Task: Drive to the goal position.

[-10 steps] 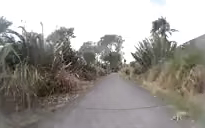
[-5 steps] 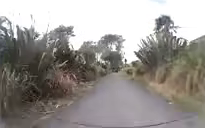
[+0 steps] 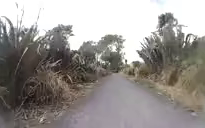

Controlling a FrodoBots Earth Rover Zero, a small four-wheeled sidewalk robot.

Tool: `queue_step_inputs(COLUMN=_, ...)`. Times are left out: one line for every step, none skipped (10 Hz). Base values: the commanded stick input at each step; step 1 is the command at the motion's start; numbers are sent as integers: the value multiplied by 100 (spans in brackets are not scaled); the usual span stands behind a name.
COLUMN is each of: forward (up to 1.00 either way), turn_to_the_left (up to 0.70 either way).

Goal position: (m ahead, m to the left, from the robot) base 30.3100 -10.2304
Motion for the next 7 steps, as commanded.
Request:
queue_step_inputs(forward=100, turn_to_the_left=0)
queue_step_inputs(forward=100, turn_to_the_left=0)
queue_step_inputs(forward=100, turn_to_the_left=0)
queue_step_inputs(forward=100, turn_to_the_left=0)
queue_step_inputs(forward=100, turn_to_the_left=-10)
queue_step_inputs(forward=100, turn_to_the_left=-40)
queue_step_inputs(forward=100, turn_to_the_left=-40)
